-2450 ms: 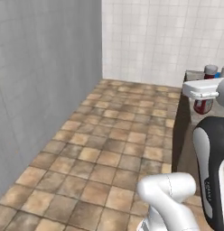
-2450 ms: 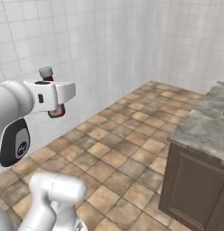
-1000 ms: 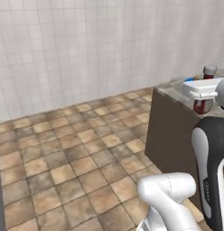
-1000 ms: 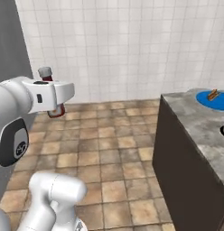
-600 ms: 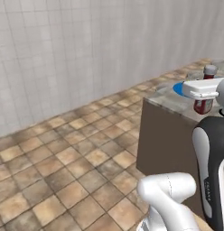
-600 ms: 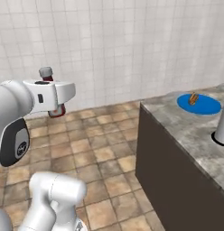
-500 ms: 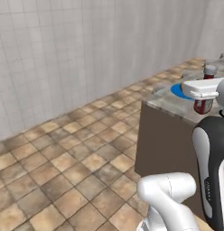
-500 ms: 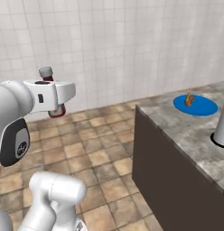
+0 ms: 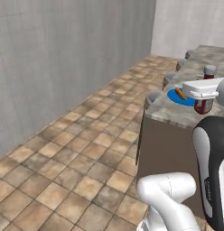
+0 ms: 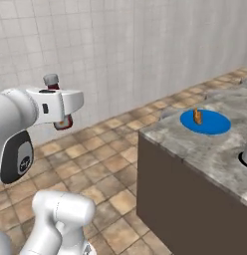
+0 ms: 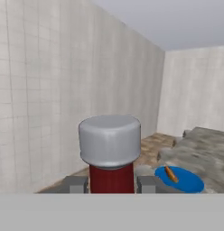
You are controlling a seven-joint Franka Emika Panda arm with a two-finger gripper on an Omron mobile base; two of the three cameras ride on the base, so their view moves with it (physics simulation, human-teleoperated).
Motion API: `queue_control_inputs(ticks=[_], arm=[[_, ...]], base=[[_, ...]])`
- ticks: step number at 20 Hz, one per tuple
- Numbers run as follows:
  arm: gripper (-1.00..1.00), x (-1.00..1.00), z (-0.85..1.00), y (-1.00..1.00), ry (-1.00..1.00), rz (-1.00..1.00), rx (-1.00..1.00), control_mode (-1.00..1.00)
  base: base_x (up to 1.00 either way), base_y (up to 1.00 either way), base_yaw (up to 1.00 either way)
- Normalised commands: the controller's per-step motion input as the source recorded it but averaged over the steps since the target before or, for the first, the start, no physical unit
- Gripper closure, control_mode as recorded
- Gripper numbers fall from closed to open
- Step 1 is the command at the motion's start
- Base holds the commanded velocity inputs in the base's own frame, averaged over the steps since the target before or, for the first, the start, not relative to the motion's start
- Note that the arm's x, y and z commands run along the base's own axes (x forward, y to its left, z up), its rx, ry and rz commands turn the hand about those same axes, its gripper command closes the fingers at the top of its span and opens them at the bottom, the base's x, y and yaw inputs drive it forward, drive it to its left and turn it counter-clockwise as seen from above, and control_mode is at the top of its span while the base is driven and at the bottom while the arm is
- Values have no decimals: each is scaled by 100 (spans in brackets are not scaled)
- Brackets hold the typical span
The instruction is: Move the hot dog bun to the plate on the dining table and place the condiment next to that plate. Then navigate to the fridge and take the sausage and place it on the plate as well.
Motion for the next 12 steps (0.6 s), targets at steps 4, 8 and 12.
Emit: queue_control_inputs(ticks=[4, 8, 12], arm=[[100, 0, 0, 0, 0, 0, 0, 100], [100, 0, 0, 0, 0, 0, 0, 100], [100, 0, 0, 0, 0, 0, 0, 100]], base=[[59, 56, -51], [59, 35, -57], [60, 27, -59]])
